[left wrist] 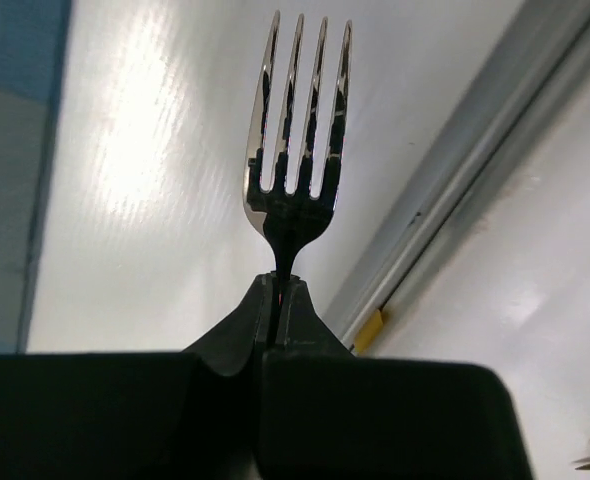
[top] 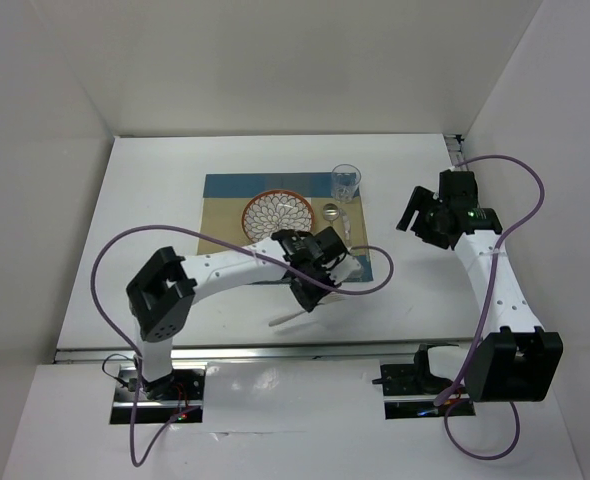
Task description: Set the dinner table for one person
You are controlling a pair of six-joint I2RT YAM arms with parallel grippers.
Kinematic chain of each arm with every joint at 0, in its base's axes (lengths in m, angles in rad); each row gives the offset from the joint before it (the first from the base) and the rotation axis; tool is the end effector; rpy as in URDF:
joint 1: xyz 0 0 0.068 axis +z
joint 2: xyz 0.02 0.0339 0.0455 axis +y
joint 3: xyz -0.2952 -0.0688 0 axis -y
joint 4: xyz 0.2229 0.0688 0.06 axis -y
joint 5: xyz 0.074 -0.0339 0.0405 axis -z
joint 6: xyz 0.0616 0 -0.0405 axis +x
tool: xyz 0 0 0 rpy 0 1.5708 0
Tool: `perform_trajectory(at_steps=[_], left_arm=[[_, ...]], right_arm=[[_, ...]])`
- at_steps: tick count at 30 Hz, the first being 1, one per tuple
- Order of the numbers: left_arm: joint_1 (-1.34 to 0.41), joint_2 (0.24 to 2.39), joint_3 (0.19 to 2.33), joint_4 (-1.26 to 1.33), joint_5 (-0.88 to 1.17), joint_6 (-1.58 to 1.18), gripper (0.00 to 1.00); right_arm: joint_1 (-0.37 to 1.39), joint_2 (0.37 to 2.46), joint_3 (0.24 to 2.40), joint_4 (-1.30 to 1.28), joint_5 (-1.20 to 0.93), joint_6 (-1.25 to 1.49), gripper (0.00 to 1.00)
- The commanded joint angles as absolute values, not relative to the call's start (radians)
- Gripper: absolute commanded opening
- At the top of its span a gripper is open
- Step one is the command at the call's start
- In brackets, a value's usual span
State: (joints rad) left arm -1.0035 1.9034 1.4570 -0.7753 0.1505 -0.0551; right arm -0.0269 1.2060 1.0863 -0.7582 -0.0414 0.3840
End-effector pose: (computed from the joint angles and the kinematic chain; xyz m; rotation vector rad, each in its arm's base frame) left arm 0.2015 -0.3334 0.2236 1.3504 2.5471 -0.4443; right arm 0.2297 -0.0036 0.3179 0.4836 2.4109 0.2077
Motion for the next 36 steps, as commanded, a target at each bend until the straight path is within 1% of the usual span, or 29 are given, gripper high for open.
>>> perform_trajectory(at_steps=[1, 5, 7, 11, 13, 14, 17, 19, 22, 25, 34, 36], left_arm=[[-0.999, 1.767, 1.517, -0.816, 0.18, -0.052, 0.0], [-0.988, 1.744, 1.554, -0.818, 0.123, -0.097, 0.0], [-0.965, 1.744, 1.587, -0.845, 0.057, -0.141, 0.0], [-0.849, 1.721, 1.655, -0.897, -0.079, -0.233, 0.0], [-0.743, 1.721, 1.696, -0.937, -0.167, -0.29, 0.0], [-0.663, 1.721, 1.721, -0.959, -0.21, -0.313, 0.0], [-0.557, 1.765, 1.749, -0.959, -0.256, -0.33, 0.0], [-0.465, 1.802, 1.778, -0.959, -0.256, -0.356, 0.0], [-0.372, 1.89, 1.81, -0.959, -0.245, -0.365, 0.0], [-0.316, 1.974, 1.835, -0.947, -0.235, -0.4, 0.0], [-0.252, 2.158, 1.856, -0.871, -0.158, -0.449, 0.0], [-0.252, 2.192, 1.876, -0.88, -0.158, -0.449, 0.0]], right_arm=[[-0.034, 1.197, 1.1, -0.759, -0.038, 0.371, 0.79], [-0.034, 1.197, 1.091, -0.759, -0.038, 0.371, 0.79], [-0.034, 1.197, 1.091, -0.759, -0.038, 0.371, 0.79], [-0.034, 1.187, 1.091, -0.769, -0.029, 0.36, 0.79], [-0.034, 1.187, 1.1, -0.778, -0.029, 0.36, 0.79], [-0.034, 1.178, 1.1, -0.778, -0.029, 0.36, 0.79], [-0.034, 1.178, 1.091, -0.778, -0.038, 0.36, 0.79], [-0.034, 1.178, 1.091, -0.778, -0.047, 0.36, 0.79], [-0.034, 1.178, 1.091, -0.778, -0.048, 0.36, 0.79], [-0.034, 1.178, 1.091, -0.778, -0.038, 0.36, 0.79], [-0.043, 1.178, 1.1, -0.796, -0.029, 0.351, 0.79], [-0.043, 1.178, 1.109, -0.807, -0.018, 0.351, 0.82]])
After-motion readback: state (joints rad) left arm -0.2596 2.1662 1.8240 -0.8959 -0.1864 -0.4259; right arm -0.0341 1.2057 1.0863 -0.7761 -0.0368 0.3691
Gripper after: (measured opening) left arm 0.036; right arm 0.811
